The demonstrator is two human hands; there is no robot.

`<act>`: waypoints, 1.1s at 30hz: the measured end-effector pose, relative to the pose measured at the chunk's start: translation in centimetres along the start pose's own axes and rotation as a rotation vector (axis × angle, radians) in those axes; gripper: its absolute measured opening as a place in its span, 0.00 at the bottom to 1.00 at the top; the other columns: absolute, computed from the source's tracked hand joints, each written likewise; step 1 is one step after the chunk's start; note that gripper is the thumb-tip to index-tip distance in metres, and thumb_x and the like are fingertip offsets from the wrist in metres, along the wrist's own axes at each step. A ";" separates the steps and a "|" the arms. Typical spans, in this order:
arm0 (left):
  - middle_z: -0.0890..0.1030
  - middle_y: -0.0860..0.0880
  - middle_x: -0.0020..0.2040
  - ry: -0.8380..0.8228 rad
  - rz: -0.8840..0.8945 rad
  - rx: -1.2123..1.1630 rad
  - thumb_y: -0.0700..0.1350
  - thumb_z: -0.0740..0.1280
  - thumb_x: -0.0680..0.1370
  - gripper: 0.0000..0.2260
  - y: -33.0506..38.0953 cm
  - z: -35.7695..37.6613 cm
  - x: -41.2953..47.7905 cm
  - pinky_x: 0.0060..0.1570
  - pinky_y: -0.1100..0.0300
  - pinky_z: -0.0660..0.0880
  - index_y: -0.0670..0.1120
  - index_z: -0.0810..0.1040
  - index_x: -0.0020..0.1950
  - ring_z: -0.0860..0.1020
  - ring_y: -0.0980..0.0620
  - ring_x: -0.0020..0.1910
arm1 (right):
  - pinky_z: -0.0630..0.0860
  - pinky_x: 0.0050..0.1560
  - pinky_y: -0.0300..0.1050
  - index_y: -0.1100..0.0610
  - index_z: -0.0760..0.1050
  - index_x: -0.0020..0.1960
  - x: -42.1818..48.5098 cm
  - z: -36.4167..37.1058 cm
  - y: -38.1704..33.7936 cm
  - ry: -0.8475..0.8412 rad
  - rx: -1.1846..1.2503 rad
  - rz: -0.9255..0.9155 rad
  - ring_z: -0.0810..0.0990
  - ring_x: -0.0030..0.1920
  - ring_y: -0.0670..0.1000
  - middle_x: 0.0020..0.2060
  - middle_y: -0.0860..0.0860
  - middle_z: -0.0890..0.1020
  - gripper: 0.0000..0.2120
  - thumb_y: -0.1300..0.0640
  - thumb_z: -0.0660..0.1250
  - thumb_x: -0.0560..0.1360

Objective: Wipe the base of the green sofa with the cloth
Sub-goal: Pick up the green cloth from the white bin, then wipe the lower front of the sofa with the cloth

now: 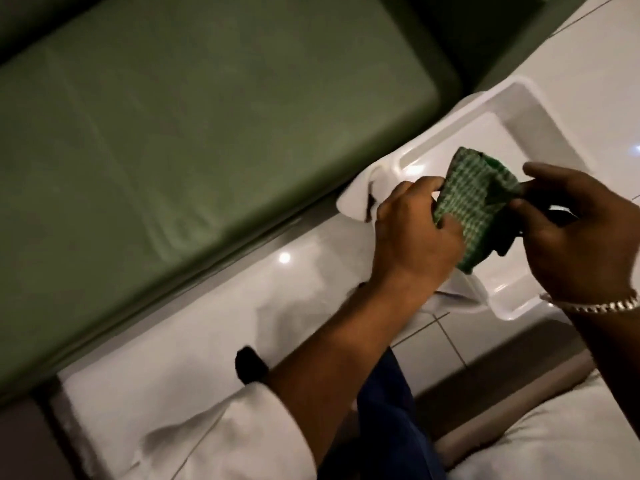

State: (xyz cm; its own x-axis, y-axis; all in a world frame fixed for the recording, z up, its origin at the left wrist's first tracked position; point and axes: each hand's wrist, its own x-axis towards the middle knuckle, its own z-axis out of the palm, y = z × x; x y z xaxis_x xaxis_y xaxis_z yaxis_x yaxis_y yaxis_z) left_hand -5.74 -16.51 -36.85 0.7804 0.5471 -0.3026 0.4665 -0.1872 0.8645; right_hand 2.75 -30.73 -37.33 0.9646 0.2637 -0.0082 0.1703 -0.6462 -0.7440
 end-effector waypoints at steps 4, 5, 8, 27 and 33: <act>0.82 0.43 0.49 0.182 0.011 -0.016 0.37 0.68 0.70 0.15 -7.7 -6.4 -4.3 0.47 0.60 0.78 0.42 0.82 0.56 0.81 0.48 0.44 | 0.79 0.53 0.34 0.46 0.80 0.59 -7.8 5.5 -4.0 -0.041 0.007 -0.120 0.83 0.47 0.42 0.48 0.46 0.83 0.17 0.58 0.68 0.72; 0.82 0.43 0.48 0.209 -0.020 -0.025 0.36 0.68 0.70 0.15 -10.5 -7.5 -5.0 0.47 0.60 0.79 0.43 0.82 0.56 0.81 0.49 0.44 | 0.78 0.53 0.32 0.50 0.80 0.58 -9.6 8.0 -4.0 -0.062 0.009 -0.152 0.82 0.46 0.42 0.49 0.46 0.82 0.16 0.60 0.69 0.71; 0.82 0.42 0.48 0.257 -0.067 0.069 0.35 0.69 0.70 0.16 -19.0 -9.4 -5.6 0.49 0.63 0.75 0.43 0.82 0.56 0.79 0.50 0.42 | 0.78 0.52 0.38 0.58 0.81 0.56 -13.4 16.6 -2.2 -0.127 0.019 -0.158 0.81 0.48 0.47 0.49 0.49 0.83 0.14 0.67 0.70 0.71; 0.78 0.33 0.67 -0.350 0.843 1.368 0.36 0.59 0.77 0.20 -35.6 -13.7 3.7 0.71 0.38 0.69 0.33 0.74 0.68 0.71 0.33 0.72 | 0.79 0.60 0.59 0.65 0.80 0.51 -13.7 51.4 11.5 0.280 0.847 0.677 0.82 0.51 0.61 0.49 0.66 0.84 0.11 0.72 0.70 0.70; 0.68 0.33 0.75 -0.353 1.062 1.725 0.46 0.51 0.81 0.25 -32.7 -13.9 6.1 0.79 0.42 0.53 0.34 0.65 0.75 0.62 0.34 0.77 | 0.50 0.80 0.47 0.56 0.55 0.78 -14.6 53.3 7.9 0.021 0.880 0.570 0.50 0.81 0.54 0.81 0.57 0.50 0.27 0.59 0.60 0.82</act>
State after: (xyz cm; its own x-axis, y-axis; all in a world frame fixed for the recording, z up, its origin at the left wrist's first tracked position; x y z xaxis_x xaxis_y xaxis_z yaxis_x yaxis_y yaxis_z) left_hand -22.04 4.29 -61.32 0.8836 -0.3791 -0.2749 -0.4643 -0.7856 -0.4090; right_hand -20.73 -1.52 -78.69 0.8608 0.0659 -0.5047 -0.5087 0.0805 -0.8572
